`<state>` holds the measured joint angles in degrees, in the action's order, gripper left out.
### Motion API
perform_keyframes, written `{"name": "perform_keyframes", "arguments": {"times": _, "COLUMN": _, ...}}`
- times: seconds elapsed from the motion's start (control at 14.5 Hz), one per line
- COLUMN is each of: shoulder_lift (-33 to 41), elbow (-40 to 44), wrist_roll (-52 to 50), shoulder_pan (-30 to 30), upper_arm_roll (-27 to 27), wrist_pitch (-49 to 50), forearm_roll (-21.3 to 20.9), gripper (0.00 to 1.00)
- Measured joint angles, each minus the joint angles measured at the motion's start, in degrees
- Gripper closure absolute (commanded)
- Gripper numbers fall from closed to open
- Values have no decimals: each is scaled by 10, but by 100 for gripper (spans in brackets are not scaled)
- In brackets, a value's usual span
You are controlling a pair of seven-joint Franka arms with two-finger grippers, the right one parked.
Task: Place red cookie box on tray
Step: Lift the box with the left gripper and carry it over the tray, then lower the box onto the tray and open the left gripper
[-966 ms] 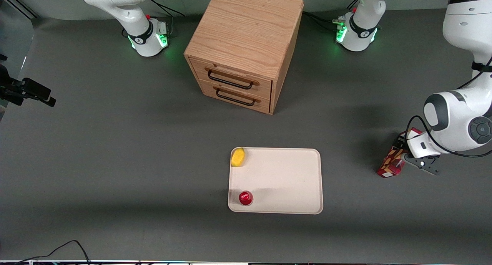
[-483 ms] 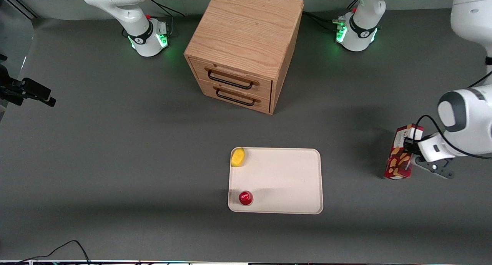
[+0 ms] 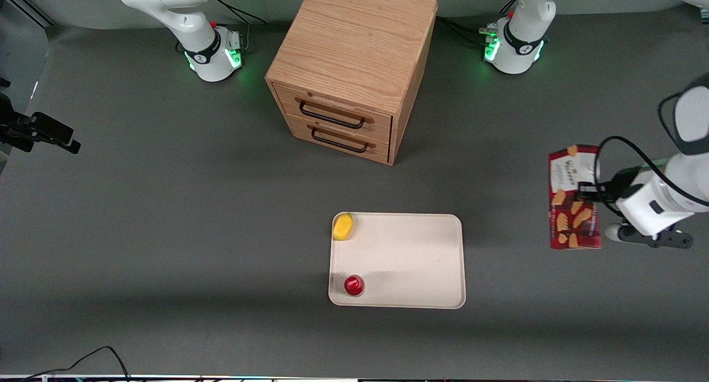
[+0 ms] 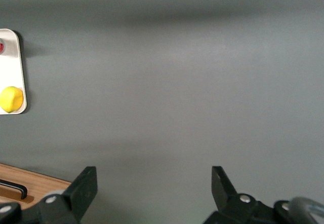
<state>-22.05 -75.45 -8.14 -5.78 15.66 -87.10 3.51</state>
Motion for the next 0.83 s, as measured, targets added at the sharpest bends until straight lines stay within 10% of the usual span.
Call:
{"name": "perform_keyframes", "arguments": {"times": 0.34, "shoulder_lift": -75, "elbow": -31, "wrist_roll": -187, "shoulder_pan": 23, "upper_arm_roll": 118, "wrist_pitch": -153, "forearm_roll": -72, "gripper": 100}}
{"name": "perform_keyframes", "arguments": {"times": 0.69, "shoulder_lift": -197, "elbow": -75, "wrist_roll": -203, "shoulder_pan": 32, "upper_arm_roll": 126, "wrist_pitch": -372, "forearm_roll": -162, "gripper": 100}}
{"name": "perform_keyframes", "arguments": {"times": 0.76, "shoulder_lift": -213, "elbow": -82, "wrist_roll": -218, "shoulder_pan": 32, "upper_arm_roll": 127, "wrist_pitch": -403, "forearm_roll": -189, "gripper": 12}}
{"name": "perform_keyframes", "arguments": {"times": 0.83, "shoulder_lift": -226, "elbow": -87, "wrist_roll": -233, "shoulder_pan": 32, "upper_arm_roll": 128, "wrist_pitch": -426, "forearm_roll": -214, "gripper": 0}}
